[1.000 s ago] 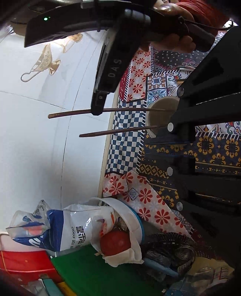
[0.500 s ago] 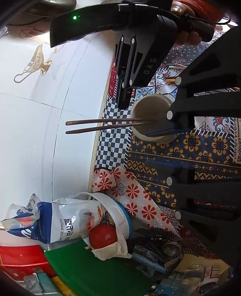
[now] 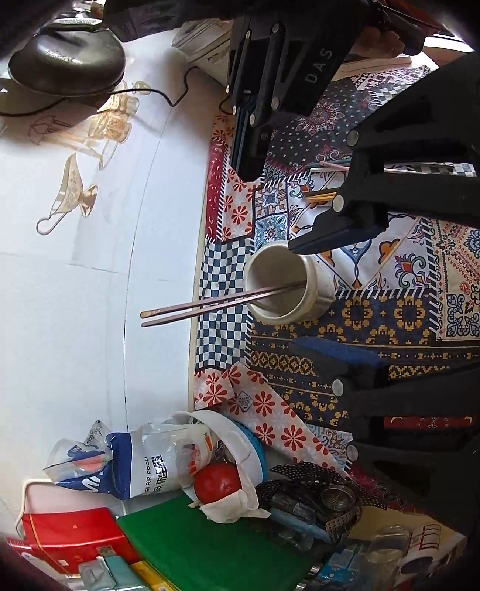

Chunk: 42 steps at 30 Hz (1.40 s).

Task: Organize utensils
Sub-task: 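Lower pink stick into white cup and open right tool, then grasp pink stick on cloth with left tool while right tool approaches teal stick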

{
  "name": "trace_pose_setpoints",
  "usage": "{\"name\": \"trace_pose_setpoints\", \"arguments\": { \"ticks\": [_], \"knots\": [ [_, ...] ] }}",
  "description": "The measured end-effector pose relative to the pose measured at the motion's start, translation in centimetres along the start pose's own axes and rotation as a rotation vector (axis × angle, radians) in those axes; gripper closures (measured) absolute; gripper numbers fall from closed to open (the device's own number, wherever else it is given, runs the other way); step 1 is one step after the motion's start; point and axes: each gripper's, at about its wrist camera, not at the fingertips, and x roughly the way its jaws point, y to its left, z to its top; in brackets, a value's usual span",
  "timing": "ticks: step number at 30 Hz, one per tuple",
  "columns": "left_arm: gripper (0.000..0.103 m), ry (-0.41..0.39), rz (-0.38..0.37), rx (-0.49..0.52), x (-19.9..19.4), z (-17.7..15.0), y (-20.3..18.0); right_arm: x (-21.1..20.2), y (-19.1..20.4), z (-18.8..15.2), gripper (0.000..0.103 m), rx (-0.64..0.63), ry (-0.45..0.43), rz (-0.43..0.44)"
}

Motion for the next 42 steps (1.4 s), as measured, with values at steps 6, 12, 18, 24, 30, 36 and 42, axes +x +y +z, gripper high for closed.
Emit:
{"name": "trace_pose_setpoints", "arguments": {
  "ticks": [6,12,18,24,30,36,42],
  "knots": [
    [0.057,0.074,-0.043,0.053,1.1,-2.6,-1.6,-2.0,-0.9,-3.9,0.088,0.067,0.016,-0.054],
    [0.057,0.186,-0.088,0.093,3.4,-6.1,-3.7,-2.3,-2.6,-8.8,0.086,0.145,0.084,-0.135],
    [0.057,0.296,-0.136,0.143,5.8,-9.7,-6.5,-1.6,-4.5,-14.1,0.086,0.254,0.180,-0.159],
    [0.058,0.380,-0.207,0.202,7.8,-12.2,-9.5,0.1,-5.3,-19.1,0.086,0.328,0.286,-0.157],
    [0.085,0.457,-0.230,0.267,9.8,-13.5,-11.4,1.6,-5.6,-21.8,0.086,0.379,0.351,-0.114],
    [0.094,0.485,-0.238,0.280,11.0,-14.0,-12.0,2.2,-5.1,-22.2,0.086,0.376,0.363,-0.091],
    [0.100,0.486,-0.252,0.246,11.5,-13.9,-11.5,2.9,-4.8,-21.7,0.086,0.354,0.362,-0.109]
  ]
}}
